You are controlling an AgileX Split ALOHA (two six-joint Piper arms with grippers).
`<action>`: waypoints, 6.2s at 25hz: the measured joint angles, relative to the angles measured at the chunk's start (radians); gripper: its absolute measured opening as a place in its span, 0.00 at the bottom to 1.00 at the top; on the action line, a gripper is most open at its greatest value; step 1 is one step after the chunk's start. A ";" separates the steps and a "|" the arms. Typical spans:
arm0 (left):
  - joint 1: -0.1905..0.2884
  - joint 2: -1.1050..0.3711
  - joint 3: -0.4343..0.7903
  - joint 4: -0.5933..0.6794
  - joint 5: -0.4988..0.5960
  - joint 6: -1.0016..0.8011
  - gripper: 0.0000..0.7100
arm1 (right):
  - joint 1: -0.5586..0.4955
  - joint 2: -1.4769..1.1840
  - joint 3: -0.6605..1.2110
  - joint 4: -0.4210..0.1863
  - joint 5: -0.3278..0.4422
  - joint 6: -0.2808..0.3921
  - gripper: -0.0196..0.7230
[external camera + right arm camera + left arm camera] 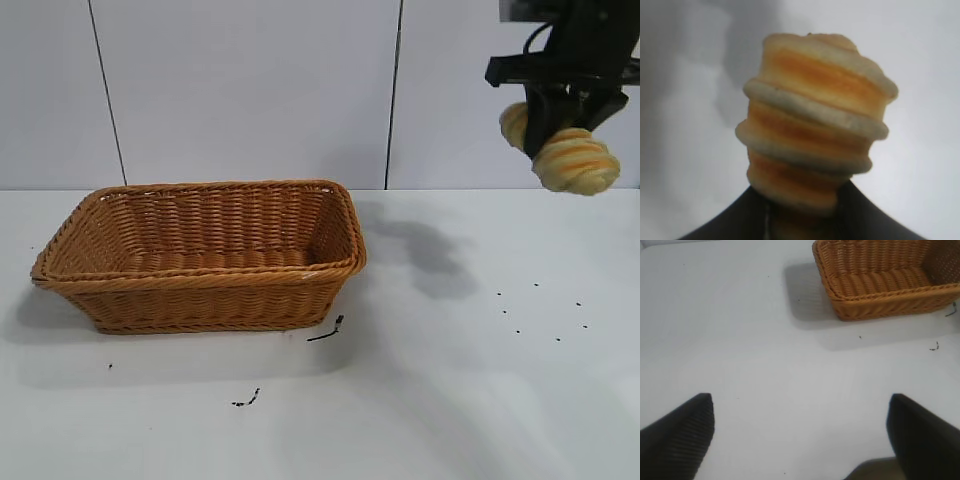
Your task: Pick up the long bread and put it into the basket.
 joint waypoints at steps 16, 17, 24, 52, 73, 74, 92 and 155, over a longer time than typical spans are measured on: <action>0.000 0.000 0.000 0.000 0.000 0.000 0.98 | 0.394 0.175 -0.147 0.001 -0.200 -0.667 0.26; 0.000 0.000 0.000 0.000 0.000 0.000 0.98 | 0.409 0.185 -0.148 0.001 -0.221 -0.711 0.26; 0.000 0.000 0.000 0.000 0.000 0.000 0.98 | 0.445 0.278 -0.149 0.004 -0.322 -0.867 0.26; 0.000 0.000 0.000 0.000 0.000 0.000 0.98 | 0.421 0.348 -0.149 0.028 -0.389 -0.797 0.94; 0.000 0.000 0.000 0.000 0.000 0.000 0.98 | 0.138 0.154 -0.153 -0.026 -0.189 0.044 0.89; 0.000 0.000 0.000 0.000 0.000 0.000 0.98 | 0.107 0.154 -0.153 -0.028 -0.170 0.032 0.89; 0.000 0.000 0.000 0.000 0.000 0.000 0.98 | -0.253 0.154 -0.153 -0.030 -0.001 0.012 0.89; 0.000 0.000 0.000 0.000 0.000 0.000 0.98 | -0.253 -2.091 1.532 0.027 -0.180 -0.033 0.89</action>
